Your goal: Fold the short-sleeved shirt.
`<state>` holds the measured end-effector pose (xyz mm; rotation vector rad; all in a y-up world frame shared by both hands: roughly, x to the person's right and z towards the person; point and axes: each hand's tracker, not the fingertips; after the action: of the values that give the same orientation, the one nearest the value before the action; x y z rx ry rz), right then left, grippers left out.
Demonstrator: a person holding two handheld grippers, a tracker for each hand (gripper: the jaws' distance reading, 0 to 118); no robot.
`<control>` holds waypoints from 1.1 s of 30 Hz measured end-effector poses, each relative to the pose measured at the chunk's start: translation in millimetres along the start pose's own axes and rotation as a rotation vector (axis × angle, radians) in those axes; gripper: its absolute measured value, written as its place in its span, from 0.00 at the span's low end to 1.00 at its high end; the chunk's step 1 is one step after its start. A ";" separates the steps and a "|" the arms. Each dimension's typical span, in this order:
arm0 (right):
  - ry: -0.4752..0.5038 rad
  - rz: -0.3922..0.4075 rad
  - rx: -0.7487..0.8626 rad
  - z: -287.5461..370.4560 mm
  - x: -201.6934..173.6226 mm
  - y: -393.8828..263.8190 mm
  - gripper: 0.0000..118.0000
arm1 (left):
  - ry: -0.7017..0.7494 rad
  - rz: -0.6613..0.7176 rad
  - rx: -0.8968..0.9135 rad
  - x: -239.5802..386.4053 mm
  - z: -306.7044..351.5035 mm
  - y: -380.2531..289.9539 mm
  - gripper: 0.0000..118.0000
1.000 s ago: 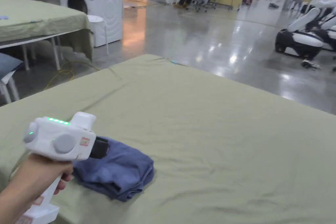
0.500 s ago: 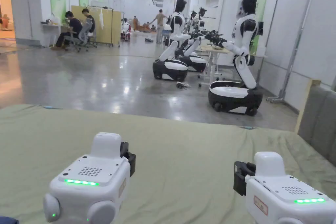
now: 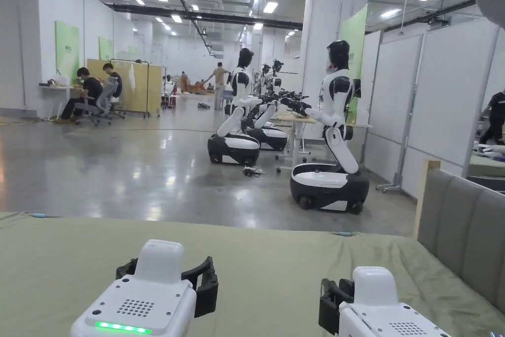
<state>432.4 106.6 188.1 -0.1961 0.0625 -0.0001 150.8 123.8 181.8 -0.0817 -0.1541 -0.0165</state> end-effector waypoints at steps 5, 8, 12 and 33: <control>0.011 0.019 0.014 -2.8 -8.2 -1.8 0.93 | -0.022 0.001 0.027 -4.8 1.1 -2.0 0.62; 0.022 0.023 0.043 -1.9 -14.1 -0.5 1.00 | -0.018 -0.002 0.017 -4.4 1.1 -0.4 0.62; -0.002 0.023 -0.003 -7.2 -18.4 4.2 1.00 | -0.010 -0.016 0.011 -6.5 0.7 0.2 0.62; -0.083 -0.053 -0.091 -6.9 -36.7 16.6 1.00 | 0.041 0.028 -0.024 -22.3 4.1 -12.1 0.62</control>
<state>395.2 121.8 180.3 -0.2880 -0.0260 -0.0418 127.8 112.4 183.4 -0.1074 -0.1113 0.0082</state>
